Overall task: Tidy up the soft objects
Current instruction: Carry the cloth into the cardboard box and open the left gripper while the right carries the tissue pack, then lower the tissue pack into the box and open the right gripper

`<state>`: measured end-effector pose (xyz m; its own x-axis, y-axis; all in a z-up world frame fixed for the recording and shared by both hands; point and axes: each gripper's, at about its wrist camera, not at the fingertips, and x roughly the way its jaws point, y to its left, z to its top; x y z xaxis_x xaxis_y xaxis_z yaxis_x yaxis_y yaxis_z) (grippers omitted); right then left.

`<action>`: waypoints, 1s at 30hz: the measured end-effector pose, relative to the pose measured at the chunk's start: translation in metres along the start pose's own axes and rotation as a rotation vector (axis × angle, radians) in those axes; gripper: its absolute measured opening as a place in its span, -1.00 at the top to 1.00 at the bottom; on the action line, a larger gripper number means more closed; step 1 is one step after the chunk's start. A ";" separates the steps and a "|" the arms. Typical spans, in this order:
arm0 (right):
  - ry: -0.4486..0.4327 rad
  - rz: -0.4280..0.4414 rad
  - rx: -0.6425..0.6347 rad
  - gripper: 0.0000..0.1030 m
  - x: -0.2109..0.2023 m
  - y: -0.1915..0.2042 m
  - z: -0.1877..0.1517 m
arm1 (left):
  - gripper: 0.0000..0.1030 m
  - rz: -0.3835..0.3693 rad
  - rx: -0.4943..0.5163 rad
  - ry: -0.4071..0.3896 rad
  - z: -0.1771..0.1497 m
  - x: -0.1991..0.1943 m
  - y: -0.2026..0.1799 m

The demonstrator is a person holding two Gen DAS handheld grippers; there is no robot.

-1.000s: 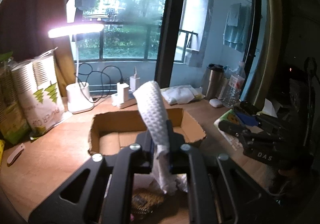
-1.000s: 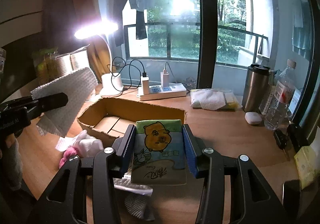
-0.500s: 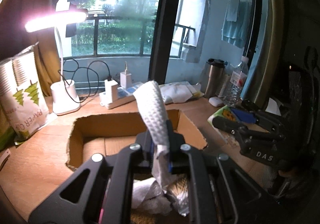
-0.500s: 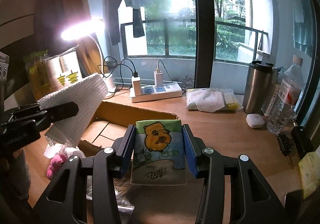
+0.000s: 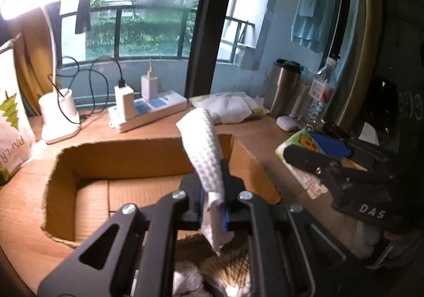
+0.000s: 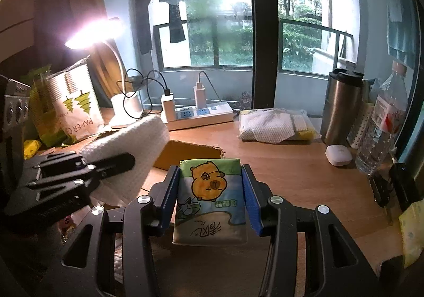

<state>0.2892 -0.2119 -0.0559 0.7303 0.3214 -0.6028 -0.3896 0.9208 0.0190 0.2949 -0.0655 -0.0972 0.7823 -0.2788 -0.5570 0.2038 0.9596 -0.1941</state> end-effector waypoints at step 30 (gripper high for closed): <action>0.044 0.065 0.042 0.06 0.046 0.014 0.010 | -0.27 0.019 -0.083 0.093 -0.006 0.012 0.033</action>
<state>0.3231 -0.1819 -0.0755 0.6784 0.3721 -0.6335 -0.4109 0.9070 0.0927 0.3077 -0.0376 -0.1153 0.7269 -0.2670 -0.6327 0.1373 0.9592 -0.2470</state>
